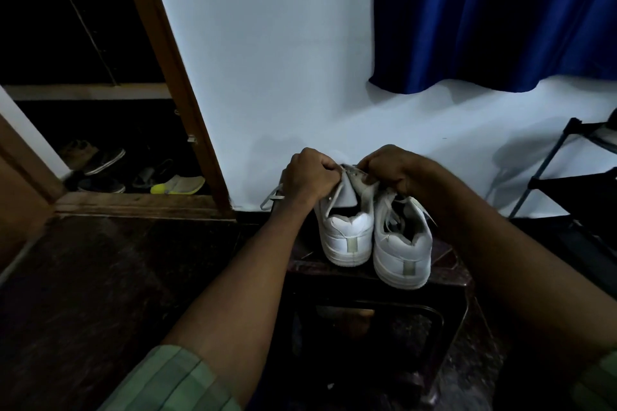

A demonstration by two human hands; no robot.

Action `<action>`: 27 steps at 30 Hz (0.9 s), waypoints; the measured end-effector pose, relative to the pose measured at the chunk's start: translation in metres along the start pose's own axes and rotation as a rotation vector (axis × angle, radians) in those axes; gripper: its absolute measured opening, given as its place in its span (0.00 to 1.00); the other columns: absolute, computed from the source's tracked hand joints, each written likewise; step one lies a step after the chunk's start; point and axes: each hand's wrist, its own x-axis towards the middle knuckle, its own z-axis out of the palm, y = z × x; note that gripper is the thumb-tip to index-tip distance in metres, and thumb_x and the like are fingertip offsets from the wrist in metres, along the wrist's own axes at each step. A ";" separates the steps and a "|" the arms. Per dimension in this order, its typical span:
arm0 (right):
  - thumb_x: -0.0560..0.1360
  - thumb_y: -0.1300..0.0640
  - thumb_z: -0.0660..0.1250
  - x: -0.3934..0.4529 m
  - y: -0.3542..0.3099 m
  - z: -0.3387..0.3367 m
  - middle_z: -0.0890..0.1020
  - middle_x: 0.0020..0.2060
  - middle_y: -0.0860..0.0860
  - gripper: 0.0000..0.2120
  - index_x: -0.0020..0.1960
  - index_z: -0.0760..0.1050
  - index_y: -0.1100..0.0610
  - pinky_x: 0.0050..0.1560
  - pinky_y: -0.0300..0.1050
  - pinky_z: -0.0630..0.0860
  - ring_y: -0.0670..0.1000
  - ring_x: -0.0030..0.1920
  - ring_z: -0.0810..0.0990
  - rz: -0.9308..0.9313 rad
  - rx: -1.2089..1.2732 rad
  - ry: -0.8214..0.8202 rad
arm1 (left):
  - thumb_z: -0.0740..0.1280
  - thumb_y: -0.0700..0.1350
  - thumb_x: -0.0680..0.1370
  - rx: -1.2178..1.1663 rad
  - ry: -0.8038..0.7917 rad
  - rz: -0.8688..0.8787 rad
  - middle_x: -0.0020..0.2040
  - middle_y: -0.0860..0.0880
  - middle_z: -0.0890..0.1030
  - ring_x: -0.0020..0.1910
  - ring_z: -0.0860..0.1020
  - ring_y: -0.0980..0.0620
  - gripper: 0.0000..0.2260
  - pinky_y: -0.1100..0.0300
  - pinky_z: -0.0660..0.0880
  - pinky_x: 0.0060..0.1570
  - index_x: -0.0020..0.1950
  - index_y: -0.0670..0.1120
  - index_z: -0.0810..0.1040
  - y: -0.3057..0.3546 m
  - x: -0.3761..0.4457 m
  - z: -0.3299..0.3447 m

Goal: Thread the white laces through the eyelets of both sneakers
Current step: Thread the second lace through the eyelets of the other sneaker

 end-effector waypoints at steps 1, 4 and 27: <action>0.73 0.67 0.68 -0.001 -0.002 0.000 0.85 0.53 0.62 0.20 0.64 0.79 0.68 0.45 0.45 0.73 0.53 0.43 0.78 -0.008 -0.053 -0.026 | 0.72 0.51 0.70 -0.004 0.006 -0.011 0.44 0.54 0.87 0.50 0.85 0.48 0.05 0.54 0.83 0.52 0.43 0.58 0.88 0.000 0.000 0.000; 0.77 0.68 0.65 -0.003 -0.003 -0.002 0.84 0.56 0.63 0.16 0.64 0.80 0.67 0.44 0.42 0.72 0.52 0.44 0.77 -0.045 -0.127 -0.029 | 0.73 0.51 0.71 0.016 0.005 0.019 0.45 0.54 0.88 0.51 0.84 0.49 0.06 0.53 0.82 0.52 0.45 0.57 0.88 0.001 0.000 0.001; 0.72 0.65 0.71 0.007 0.009 0.014 0.77 0.33 0.59 0.05 0.39 0.77 0.65 0.34 0.46 0.74 0.53 0.32 0.76 -0.047 0.268 0.176 | 0.74 0.50 0.74 0.048 0.006 0.138 0.46 0.55 0.88 0.49 0.85 0.51 0.06 0.59 0.81 0.46 0.48 0.58 0.89 -0.001 0.002 0.008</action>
